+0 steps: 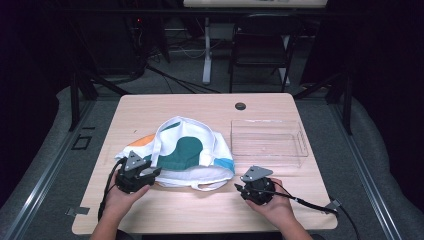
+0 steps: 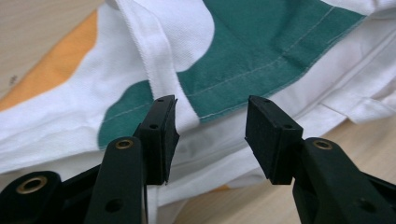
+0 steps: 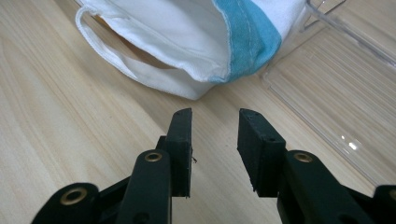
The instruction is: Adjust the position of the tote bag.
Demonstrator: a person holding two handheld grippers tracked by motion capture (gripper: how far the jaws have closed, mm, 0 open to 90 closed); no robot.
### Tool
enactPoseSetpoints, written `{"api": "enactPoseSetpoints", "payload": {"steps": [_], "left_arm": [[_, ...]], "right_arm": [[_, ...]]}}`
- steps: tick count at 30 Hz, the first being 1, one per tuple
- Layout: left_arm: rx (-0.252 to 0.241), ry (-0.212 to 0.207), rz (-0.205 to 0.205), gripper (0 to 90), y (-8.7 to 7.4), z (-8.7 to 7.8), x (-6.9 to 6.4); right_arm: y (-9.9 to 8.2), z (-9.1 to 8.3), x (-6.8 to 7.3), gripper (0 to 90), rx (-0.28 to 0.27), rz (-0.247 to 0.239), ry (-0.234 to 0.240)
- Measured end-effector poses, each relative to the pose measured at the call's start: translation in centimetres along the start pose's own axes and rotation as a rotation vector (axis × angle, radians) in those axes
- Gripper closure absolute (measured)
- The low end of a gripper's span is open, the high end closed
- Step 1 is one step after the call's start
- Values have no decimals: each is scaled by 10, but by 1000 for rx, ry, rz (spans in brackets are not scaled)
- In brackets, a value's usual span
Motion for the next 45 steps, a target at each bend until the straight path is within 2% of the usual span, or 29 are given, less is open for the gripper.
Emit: {"api": "enactPoseSetpoints", "payload": {"steps": [3,4,9,13,15,18,20,29,33,36,45], "left_arm": [[-4,5,-2,537,1,0,0],[-10,-3,-15,540,2,-1,1],[0,-6,-34,559,0,0,4],[-7,-5,-50,566,1,-2,7],[-8,2,-45,588,1,-4,8],[-21,3,-58,591,3,-6,11],[-21,4,-66,591,4,-6,12],[-24,5,-70,580,10,-9,20],[-31,24,-60,570,12,-12,26],[-46,41,-83,548,13,-16,35],[-55,61,-112,517,11,-20,48]], "right_arm": [[-2,1,0,660,14,1,-6],[-2,2,0,658,13,-5,-15],[-1,2,-2,660,10,12,0],[-3,3,-3,653,27,2,-22],[-3,4,-3,641,21,1,-22],[-3,3,-5,619,19,1,-41],[-3,2,-5,622,11,4,-34],[-5,-2,-2,631,14,-26,-40],[-6,-3,-1,639,17,-32,-44],[-6,-3,-2,640,14,-35,-48],[-4,-3,-2,640,-2,-32,-45]]}}
Point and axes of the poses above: each handheld gripper's, and its own axes: z roughly forward along the jaws, y roughly out of its top, x roughly to its left, the point moved 9 cm from there along z, roughly forward along the jaws, and after that the axes turned 14 degrees about y, right-handed, at the moved point
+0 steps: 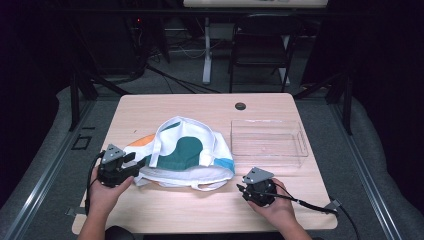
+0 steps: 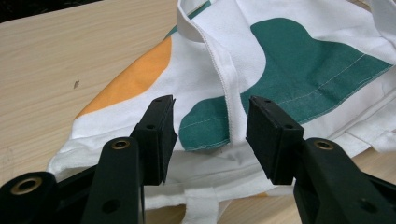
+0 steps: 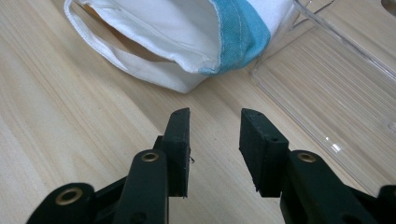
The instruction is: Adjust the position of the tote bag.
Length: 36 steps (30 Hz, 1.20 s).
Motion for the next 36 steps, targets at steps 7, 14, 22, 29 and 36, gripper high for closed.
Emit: {"api": "enactPoseSetpoints", "payload": {"steps": [7,14,22,29,36], "left_arm": [[7,-6,2,506,-2,1,2],[37,-19,35,498,-6,7,-5],[78,-47,48,486,-11,17,-14],[97,-63,66,486,-11,26,-21],[109,-77,72,487,-11,31,-26]], "right_arm": [[0,1,0,638,7,2,12],[-2,1,0,631,14,3,12],[-3,3,1,622,24,1,18],[-5,2,2,622,14,16,31],[-9,-3,-5,622,-6,60,25]]}}
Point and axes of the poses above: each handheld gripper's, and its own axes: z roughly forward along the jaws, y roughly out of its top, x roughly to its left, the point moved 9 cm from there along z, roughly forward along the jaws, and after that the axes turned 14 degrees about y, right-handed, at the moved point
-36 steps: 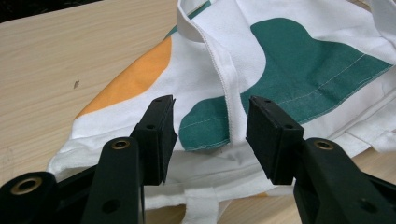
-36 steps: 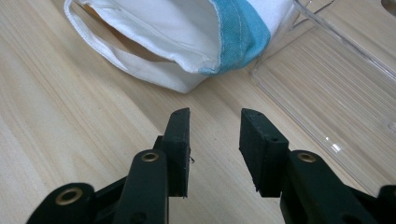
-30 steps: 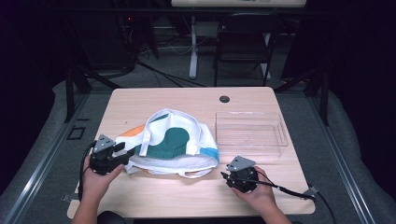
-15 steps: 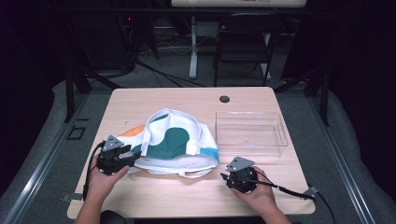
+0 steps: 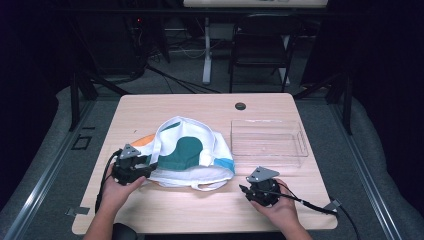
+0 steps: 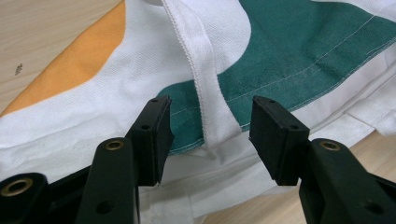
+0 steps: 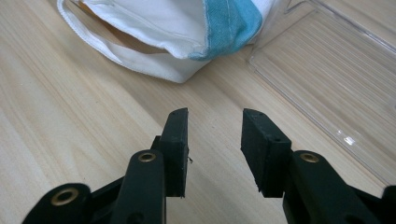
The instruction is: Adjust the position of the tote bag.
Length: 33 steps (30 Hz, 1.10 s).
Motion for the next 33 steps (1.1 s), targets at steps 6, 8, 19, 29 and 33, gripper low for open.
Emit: {"api": "enactPoseSetpoints", "payload": {"steps": [6,8,19,29,33], "left_arm": [[5,-16,5,496,1,4,-3],[2,-17,3,504,2,6,-4],[11,-51,14,630,4,7,-10],[-5,-22,19,800,5,5,-6],[-15,-25,19,834,6,5,-4]], "right_arm": [[-1,0,3,625,-3,-5,4],[-2,-1,3,631,6,-10,-2],[0,-3,7,639,-10,-13,-13],[0,1,8,653,-3,-33,25],[3,3,12,644,-20,-18,61]]}}
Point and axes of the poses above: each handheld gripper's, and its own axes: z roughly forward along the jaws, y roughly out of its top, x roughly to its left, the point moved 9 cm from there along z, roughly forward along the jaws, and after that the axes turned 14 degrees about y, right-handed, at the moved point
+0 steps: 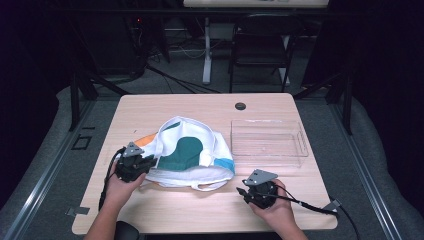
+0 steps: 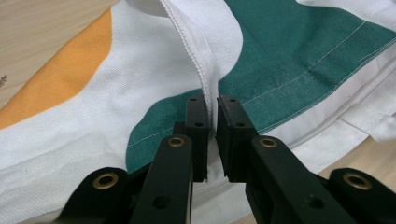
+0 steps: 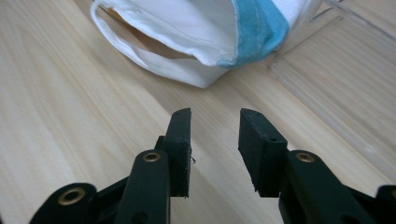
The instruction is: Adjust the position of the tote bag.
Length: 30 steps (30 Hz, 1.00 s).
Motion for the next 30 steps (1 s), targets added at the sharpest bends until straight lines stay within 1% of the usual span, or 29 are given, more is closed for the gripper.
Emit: {"api": "enactPoseSetpoints", "payload": {"steps": [1,2,3,4,6,7,8,9,10,11,12,13,14,15,16,17,19,20,21,22,23,24,25,26,27,28,29,30], "left_arm": [[0,0,0,841,0,0,0],[-2,-1,-4,851,0,0,0],[-5,-5,-6,855,1,0,0],[-10,-11,-10,859,1,-1,1],[-9,-10,-7,869,1,-1,1],[-10,-11,-6,869,1,-2,2],[-13,-9,-9,873,2,-2,2],[-13,-9,-9,874,2,-2,2],[-14,-13,-6,875,2,-3,3],[-14,-13,-6,876,2,-3,3],[-13,-10,-1,877,3,-3,2],[-13,-10,-1,876,3,-3,2],[-14,-9,-1,877,3,-3,2],[-14,-9,-1,877,3,-3,2],[-18,-5,1,877,3,-3,2],[-18,-5,1,877,3,-3,2],[-13,-2,3,877,3,-4,2],[-16,1,8,876,3,-4,2],[-16,1,8,876,3,-4,2],[-16,1,8,876,2,-4,2],[-16,1,8,876,2,-4,2],[-17,-1,7,876,3,-5,2],[-17,-1,7,876,3,-5,2],[-21,5,6,876,3,-6,2],[-21,5,6,875,3,-6,2],[-24,8,8,875,3,-7,2],[-24,8,8,875,3,-7,2],[-29,6,3,875,4,-8,2]], "right_arm": [[0,0,0,644,0,0,0],[1,0,0,618,-2,-4,13],[2,1,-1,595,-8,-15,11],[4,2,-2,571,-16,-15,1],[4,2,-4,538,-16,6,0],[4,2,-4,538,-16,6,0],[8,2,-6,500,-47,41,2],[8,2,-6,500,-47,41,2],[13,1,-6,483,-89,70,12],[13,1,-6,483,-89,70,12],[17,-1,-7,505,-122,79,17],[18,-5,-7,514,-103,87,20],[23,-3,-8,522,-155,91,38],[23,-3,-8,522,-155,91,38],[26,-5,-10,557,-162,93,44],[26,-5,-10,557,-162,93,44],[28,-6,-13,608,-163,95,32],[30,-7,-15,630,-176,72,13],[30,-7,-15,630,-176,72,13],[29,-6,-15,655,-159,65,24],[29,-6,-15,655,-159,65,24],[28,-4,-14,670,-135,57,46],[27,-2,-13,689,-120,65,67],[26,-1,-13,711,-112,64,75],[26,-1,-13,711,-112,64,75],[25,0,-12,714,-90,42,76],[25,0,-12,714,-90,42,76],[24,-3,-11,660,-11,3,38]]}}
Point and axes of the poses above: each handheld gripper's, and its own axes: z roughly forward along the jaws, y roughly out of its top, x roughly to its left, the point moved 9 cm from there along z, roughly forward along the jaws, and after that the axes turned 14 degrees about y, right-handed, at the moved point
